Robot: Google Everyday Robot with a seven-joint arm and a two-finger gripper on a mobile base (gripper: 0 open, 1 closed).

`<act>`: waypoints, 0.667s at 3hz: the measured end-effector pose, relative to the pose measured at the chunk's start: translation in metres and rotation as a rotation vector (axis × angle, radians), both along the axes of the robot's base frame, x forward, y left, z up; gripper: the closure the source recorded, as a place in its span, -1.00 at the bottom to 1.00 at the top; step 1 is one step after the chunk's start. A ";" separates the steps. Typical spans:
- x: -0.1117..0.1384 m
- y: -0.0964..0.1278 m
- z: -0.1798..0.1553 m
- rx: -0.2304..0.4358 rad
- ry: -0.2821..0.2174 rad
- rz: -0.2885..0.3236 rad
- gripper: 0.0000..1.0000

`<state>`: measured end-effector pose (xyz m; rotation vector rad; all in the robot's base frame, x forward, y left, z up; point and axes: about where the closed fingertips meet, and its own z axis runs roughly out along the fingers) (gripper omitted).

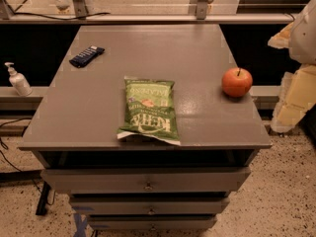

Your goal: Pick apple

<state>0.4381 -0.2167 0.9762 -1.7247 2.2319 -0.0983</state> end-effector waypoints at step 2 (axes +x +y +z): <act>-0.002 -0.003 0.004 0.004 -0.017 -0.015 -1.00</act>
Offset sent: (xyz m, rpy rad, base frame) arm -0.0041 -0.0093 0.0039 0.0088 -0.0192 -0.0372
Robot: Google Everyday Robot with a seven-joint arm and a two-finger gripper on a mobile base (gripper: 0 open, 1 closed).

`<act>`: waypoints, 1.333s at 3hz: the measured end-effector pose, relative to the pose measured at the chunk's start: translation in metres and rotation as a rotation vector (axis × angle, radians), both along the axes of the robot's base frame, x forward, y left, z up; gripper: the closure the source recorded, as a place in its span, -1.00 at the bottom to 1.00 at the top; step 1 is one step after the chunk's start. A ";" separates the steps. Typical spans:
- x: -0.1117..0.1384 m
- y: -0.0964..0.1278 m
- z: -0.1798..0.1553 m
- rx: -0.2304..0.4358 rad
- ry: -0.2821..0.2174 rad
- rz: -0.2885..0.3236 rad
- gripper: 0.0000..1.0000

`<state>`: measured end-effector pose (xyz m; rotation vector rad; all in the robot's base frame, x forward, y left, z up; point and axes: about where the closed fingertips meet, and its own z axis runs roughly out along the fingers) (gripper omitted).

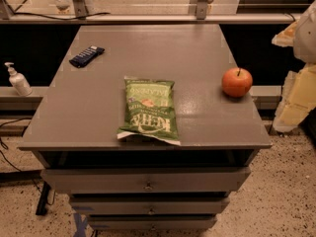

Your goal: Pick apple

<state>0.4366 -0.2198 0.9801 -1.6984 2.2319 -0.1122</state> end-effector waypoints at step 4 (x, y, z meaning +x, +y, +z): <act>0.124 -0.050 -0.037 0.491 -0.065 -0.007 -1.00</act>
Offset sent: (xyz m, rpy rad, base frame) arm 0.1043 -0.0708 -0.0119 0.3766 -0.1217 0.0218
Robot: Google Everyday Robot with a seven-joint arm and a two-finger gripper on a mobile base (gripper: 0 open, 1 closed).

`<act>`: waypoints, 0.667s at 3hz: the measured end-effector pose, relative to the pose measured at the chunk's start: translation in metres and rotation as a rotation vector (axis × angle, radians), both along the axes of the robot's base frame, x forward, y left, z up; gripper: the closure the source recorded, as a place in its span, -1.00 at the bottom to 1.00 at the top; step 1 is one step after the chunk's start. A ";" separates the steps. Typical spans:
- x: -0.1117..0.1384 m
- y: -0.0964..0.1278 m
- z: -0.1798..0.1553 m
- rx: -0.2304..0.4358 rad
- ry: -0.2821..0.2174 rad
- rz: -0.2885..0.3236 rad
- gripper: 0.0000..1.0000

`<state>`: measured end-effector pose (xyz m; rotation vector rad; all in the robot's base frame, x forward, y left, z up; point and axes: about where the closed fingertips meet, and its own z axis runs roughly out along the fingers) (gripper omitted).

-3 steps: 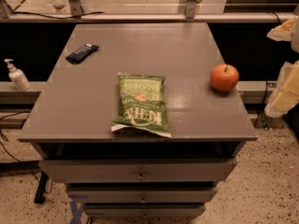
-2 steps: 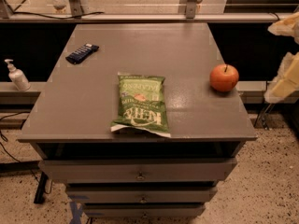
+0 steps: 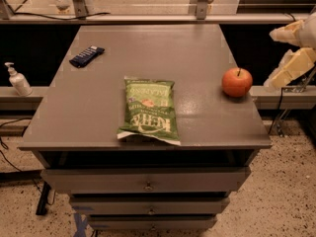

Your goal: Pick apple

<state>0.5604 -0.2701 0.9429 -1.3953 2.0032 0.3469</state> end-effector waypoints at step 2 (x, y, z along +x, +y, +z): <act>0.044 0.011 -0.054 0.113 0.040 0.009 -1.00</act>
Offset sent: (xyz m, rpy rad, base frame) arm 0.0623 0.0105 -0.0900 0.1337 0.0595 0.0141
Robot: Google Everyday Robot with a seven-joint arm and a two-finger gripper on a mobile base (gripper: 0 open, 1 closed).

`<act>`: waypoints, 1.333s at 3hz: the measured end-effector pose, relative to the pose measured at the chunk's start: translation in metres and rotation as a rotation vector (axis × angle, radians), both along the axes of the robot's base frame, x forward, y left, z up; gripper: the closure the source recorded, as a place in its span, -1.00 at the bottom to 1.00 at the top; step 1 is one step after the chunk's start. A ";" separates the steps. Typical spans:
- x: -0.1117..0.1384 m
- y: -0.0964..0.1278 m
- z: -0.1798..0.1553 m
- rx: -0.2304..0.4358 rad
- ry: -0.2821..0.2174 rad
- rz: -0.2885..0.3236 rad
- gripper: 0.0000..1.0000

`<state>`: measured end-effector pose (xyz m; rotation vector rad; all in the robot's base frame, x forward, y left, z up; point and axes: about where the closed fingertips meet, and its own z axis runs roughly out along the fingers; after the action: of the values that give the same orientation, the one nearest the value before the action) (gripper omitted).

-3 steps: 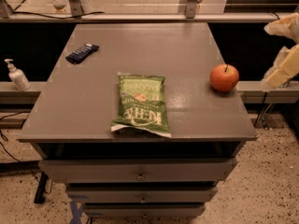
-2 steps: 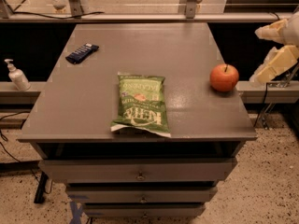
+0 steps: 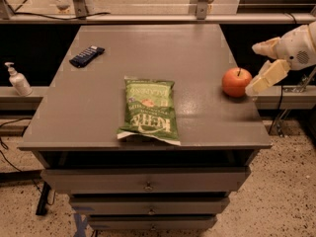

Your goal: Pick apple

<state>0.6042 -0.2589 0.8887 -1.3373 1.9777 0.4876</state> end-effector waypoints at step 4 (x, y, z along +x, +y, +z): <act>0.025 0.013 -0.047 0.031 0.098 0.027 0.28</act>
Offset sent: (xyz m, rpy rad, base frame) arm 0.0218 0.0062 -0.0645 0.0224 0.0862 0.0456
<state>0.6291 -0.2457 0.8417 -1.3449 2.0246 0.6048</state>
